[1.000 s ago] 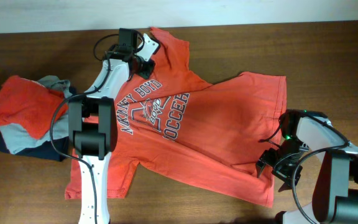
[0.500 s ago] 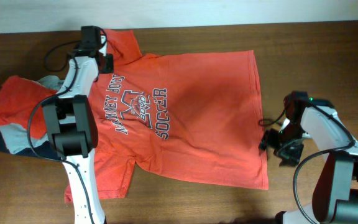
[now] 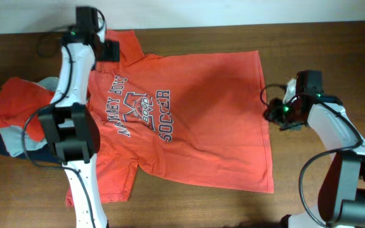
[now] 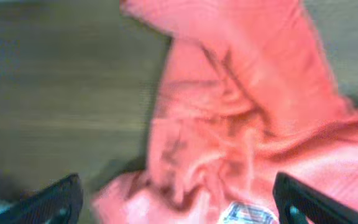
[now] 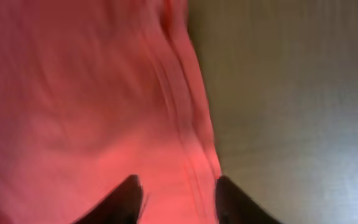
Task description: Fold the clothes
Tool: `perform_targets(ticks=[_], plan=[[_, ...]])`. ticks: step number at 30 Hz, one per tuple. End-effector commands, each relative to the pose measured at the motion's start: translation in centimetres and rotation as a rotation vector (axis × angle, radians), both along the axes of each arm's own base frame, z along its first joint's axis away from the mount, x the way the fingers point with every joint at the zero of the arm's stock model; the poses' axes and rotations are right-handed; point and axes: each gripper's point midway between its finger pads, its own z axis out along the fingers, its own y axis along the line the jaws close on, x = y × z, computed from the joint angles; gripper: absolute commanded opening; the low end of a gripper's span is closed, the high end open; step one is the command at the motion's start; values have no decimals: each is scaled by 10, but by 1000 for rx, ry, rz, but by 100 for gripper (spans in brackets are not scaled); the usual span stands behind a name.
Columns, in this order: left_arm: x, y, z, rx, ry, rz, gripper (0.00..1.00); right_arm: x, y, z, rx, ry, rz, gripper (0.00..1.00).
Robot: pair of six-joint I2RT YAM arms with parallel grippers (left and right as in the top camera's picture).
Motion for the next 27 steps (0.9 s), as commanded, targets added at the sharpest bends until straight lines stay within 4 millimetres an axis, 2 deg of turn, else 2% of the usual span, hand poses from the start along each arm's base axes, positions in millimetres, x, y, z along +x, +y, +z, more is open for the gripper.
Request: perform_targets(ticks=[1,3,7,9,12,14,15,16,18,23,25,26,27], plan=[[-15,-18,125,-2,-191,-44,97,21,4,-13,51,-37,-20,27],[-31,-28,159,-4,-223,-63,97,30,10,-26,93,-39,-25,19],[-55,-45,194,-8,-257,-96,97,39,23,-47,174,-48,12,15],[-63,-52,203,-10,-265,-110,97,43,25,-59,190,-52,23,14],[-72,-61,208,-12,-255,-127,97,36,9,-85,103,12,-21,11],[-80,-64,202,-11,-215,-134,97,18,-41,-100,-131,109,-132,7],[-82,-63,200,-11,-205,-134,97,15,-52,-99,-165,122,-155,6],[-83,-63,198,-10,-196,-134,97,12,-71,-97,-205,138,-196,6],[-84,-63,198,-10,-192,-134,97,13,-85,-93,-208,141,-224,6],[-84,-63,198,-10,-192,-135,97,12,-136,-72,-193,147,-342,5],[-84,-63,198,-10,-193,-135,97,22,-131,-63,-123,105,-271,6],[-84,-63,198,-10,-193,-135,97,27,-125,-59,-95,86,-226,10],[-84,-63,198,-10,-193,-134,97,32,-117,-52,-58,70,-184,25]])
